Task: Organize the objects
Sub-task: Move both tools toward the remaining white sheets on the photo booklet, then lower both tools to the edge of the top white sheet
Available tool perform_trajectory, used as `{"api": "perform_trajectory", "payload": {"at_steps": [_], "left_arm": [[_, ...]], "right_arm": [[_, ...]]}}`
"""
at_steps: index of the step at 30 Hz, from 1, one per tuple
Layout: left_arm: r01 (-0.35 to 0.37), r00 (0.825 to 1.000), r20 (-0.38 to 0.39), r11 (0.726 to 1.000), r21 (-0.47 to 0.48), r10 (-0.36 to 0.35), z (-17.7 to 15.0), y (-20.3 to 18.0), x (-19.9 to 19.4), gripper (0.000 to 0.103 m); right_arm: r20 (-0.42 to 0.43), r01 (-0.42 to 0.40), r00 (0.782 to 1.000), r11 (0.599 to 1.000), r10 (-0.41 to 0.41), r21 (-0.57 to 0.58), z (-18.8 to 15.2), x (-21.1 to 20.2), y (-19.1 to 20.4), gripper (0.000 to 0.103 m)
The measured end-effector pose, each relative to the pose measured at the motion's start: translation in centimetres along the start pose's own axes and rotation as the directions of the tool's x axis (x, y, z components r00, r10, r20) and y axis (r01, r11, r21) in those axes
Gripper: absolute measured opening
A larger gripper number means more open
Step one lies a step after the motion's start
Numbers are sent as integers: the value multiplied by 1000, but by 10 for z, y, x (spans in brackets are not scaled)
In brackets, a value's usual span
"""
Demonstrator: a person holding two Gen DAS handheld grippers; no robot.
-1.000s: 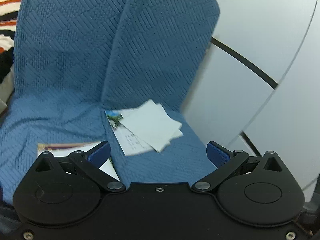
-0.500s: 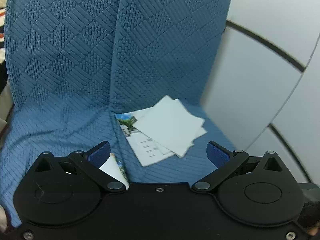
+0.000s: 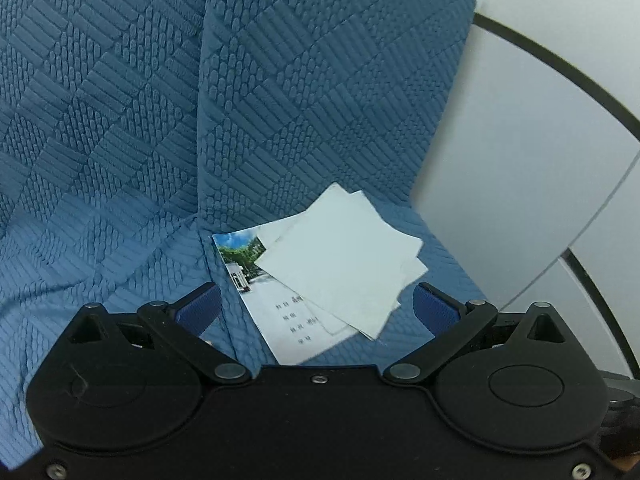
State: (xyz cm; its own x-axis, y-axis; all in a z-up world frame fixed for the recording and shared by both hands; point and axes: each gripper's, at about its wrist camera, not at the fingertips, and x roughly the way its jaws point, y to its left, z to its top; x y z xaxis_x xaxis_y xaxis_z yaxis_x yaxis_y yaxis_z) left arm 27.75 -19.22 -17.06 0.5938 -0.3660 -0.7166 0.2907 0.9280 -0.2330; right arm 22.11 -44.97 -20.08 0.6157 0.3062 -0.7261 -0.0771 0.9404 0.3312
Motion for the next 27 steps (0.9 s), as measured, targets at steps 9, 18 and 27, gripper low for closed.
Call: {"api": "perform_trajectory", "payload": {"at_steps": [9,18,27], "left_arm": [[-73,994,-77,997,-8,72,18,26,53,101],[-51,985,-166,996,-72,39,36,53,102,97],[-33,980,-201,981,-193,-7,35,80,134,93]], "right_arm": [[-61,19,998,995,-13,96,22,35,1,83],[-156,-18,986,975,54,221,36,77,10,82],[-217,0,974,951,71,309,49,115,14,73]]}}
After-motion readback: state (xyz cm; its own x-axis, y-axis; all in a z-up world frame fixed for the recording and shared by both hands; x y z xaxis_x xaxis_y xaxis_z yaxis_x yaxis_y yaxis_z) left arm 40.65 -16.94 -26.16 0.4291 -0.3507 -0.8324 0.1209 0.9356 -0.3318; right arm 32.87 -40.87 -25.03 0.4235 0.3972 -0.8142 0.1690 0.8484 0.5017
